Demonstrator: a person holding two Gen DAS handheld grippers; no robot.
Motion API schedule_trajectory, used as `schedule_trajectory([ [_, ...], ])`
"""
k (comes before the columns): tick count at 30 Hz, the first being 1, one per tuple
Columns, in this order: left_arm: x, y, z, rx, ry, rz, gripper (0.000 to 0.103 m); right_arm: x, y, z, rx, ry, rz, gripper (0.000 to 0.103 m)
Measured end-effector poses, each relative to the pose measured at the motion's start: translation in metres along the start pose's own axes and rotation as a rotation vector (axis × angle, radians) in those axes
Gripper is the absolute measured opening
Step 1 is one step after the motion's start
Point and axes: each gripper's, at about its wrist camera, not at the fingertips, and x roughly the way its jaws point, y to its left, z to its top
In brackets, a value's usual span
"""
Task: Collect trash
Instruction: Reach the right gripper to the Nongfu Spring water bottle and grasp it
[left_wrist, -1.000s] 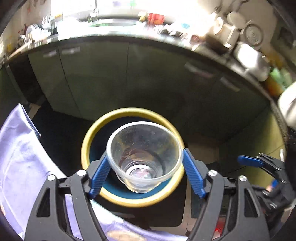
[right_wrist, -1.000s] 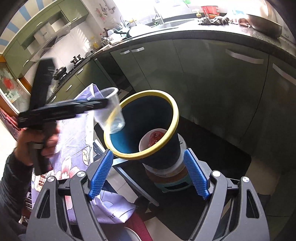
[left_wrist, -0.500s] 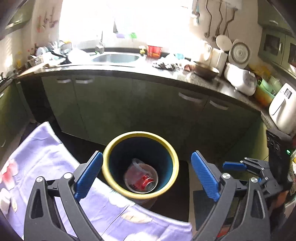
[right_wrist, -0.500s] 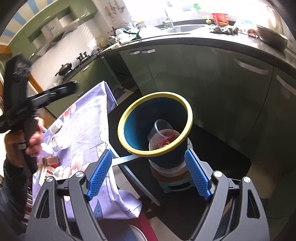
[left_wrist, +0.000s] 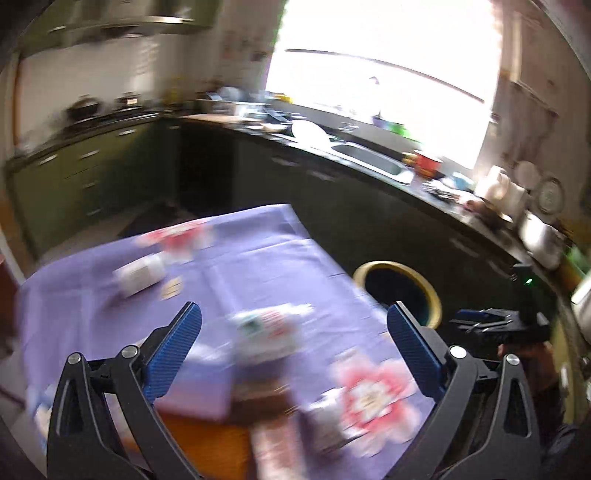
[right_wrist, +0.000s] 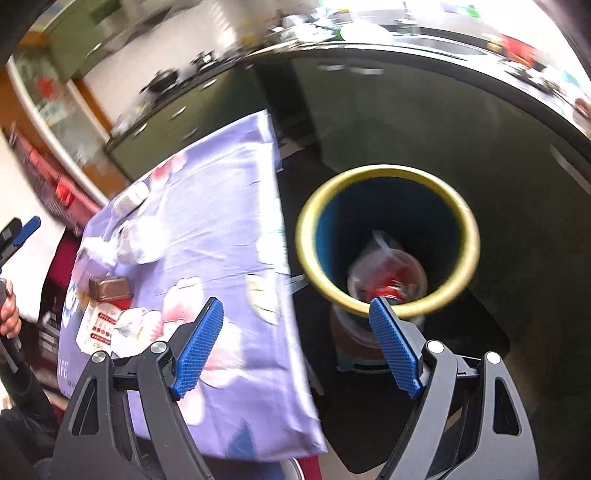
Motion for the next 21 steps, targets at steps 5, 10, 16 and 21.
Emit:
schedule_trajectory([
  [5,-0.019,0.052,-0.026,-0.067,0.02,0.057,0.096,0.033,0.073,0.019,-0.177,0.065,0.056,0.08],
  [10,-0.025,0.079,-0.041,-0.099,0.02,0.094,0.096,0.058,0.141,0.026,-0.355,0.125,0.102,0.08],
  [16,-0.024,0.09,-0.05,-0.098,0.032,0.107,0.096,0.089,0.214,0.041,-0.737,0.17,0.085,0.082],
  [21,-0.023,0.098,-0.052,-0.106,0.034,0.108,0.096,0.127,0.261,0.054,-1.087,0.285,0.048,0.088],
])
